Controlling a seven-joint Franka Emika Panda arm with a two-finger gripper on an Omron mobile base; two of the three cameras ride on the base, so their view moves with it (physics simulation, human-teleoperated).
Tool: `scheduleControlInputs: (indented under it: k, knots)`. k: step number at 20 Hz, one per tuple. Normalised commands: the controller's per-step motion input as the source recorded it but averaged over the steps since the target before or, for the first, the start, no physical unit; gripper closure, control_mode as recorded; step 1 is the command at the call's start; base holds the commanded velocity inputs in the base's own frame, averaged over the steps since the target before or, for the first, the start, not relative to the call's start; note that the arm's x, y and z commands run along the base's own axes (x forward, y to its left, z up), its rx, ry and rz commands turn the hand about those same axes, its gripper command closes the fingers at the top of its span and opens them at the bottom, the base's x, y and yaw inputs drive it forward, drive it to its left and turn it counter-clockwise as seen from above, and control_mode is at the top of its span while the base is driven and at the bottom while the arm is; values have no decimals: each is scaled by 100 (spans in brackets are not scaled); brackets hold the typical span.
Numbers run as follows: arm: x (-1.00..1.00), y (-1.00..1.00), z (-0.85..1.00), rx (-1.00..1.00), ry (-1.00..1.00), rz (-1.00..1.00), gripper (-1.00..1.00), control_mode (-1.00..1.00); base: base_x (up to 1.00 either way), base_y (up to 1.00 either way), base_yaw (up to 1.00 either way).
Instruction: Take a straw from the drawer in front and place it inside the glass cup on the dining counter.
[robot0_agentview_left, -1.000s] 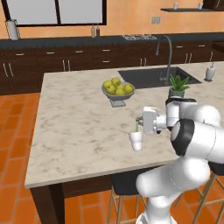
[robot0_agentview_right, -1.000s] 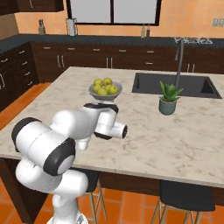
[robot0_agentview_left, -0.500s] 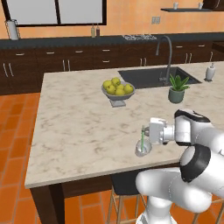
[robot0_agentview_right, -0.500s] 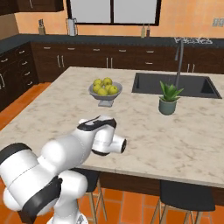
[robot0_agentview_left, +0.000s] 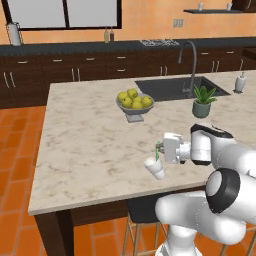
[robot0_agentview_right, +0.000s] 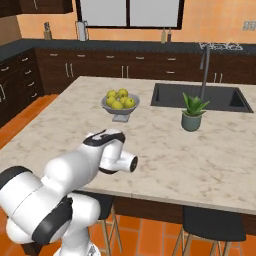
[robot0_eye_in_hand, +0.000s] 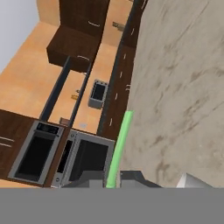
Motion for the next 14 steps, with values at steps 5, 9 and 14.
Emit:
scheduleControlInputs:
  k: [5,9,14]
  knots:
    - [14,-20,-3,0,-7,0,100,-100,0,0,0]
    - [-53,-41,-4,0,-11,0,100,-100,0,0,0]
    - [-49,-11,-7,0,-10,0,100,-100,0,0,0]
